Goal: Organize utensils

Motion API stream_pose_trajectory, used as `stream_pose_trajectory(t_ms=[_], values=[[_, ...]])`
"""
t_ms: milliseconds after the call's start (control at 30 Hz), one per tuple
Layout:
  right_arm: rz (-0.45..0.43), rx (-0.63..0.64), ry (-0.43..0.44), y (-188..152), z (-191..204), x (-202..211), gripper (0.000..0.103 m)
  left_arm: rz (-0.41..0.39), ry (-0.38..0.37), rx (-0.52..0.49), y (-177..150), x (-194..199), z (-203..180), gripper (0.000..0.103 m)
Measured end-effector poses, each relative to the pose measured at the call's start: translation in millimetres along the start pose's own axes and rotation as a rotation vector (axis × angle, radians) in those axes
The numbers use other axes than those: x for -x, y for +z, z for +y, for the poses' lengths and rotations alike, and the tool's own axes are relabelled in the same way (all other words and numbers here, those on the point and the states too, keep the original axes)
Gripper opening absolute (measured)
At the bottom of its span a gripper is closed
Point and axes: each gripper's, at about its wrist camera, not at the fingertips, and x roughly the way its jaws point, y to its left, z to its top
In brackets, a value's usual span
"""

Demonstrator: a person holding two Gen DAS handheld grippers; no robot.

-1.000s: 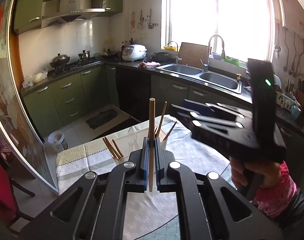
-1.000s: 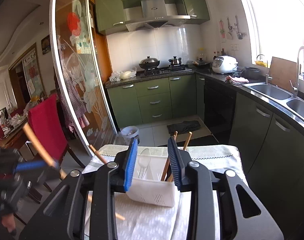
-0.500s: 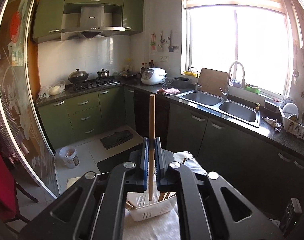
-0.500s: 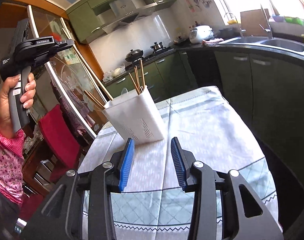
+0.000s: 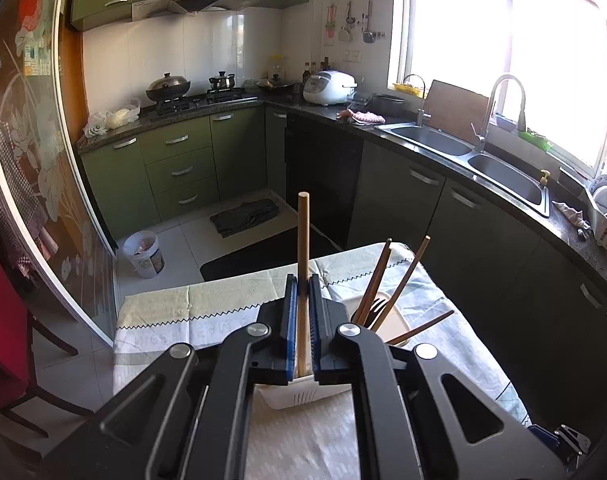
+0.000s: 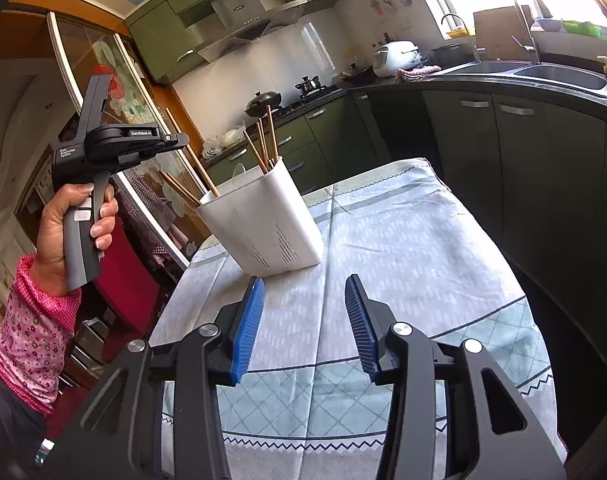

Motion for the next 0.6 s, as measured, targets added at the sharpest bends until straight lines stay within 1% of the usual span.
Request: stream_pose_trajectory(t_ms=[67,133,200,233,333,367,400,533,600], values=[[0.000,-0.002,0.000,0.4,0.3,0.5,0.044,0.021,-0.002,-0.004,-7.4,-7.9,-0.1,0.006],[0.002,0.001,-0.002,0.4,1.7,0.4,0.044,0.035,0.000,-0.006,-13.8,-13.8,-0.1,0.012],[0.006,0.003,0.001,-0.1,3.1,0.4,0.044,0.028,0.000,-0.007,-19.0,-13.7,0.2,0.027],[0.005,0.005,0.001,-0.4,4.2,0.6,0.045,0.019,0.004,-0.008,-20.9,-11.2,-1.3,0.029],[0.010,0.011,0.002,-0.3,7.0,0.2,0.047,-0.021,0.006,-0.005,-27.3,4.3,-2.7,0.043],[0.010,0.011,0.002,-0.6,7.8,0.1,0.047,-0.039,0.007,0.002,-30.0,12.1,-2.4,0.051],[0.011,0.014,0.002,-0.4,9.3,-0.4,0.048,-0.055,0.008,0.008,-33.8,20.3,-2.7,0.055],[0.009,0.028,0.003,-1.2,15.9,0.5,0.051,-0.100,0.039,0.018,-56.8,52.2,-2.3,0.064],[0.011,0.037,0.003,-2.8,20.1,0.7,0.054,-0.097,0.056,0.028,-72.6,63.6,-0.3,0.069]])
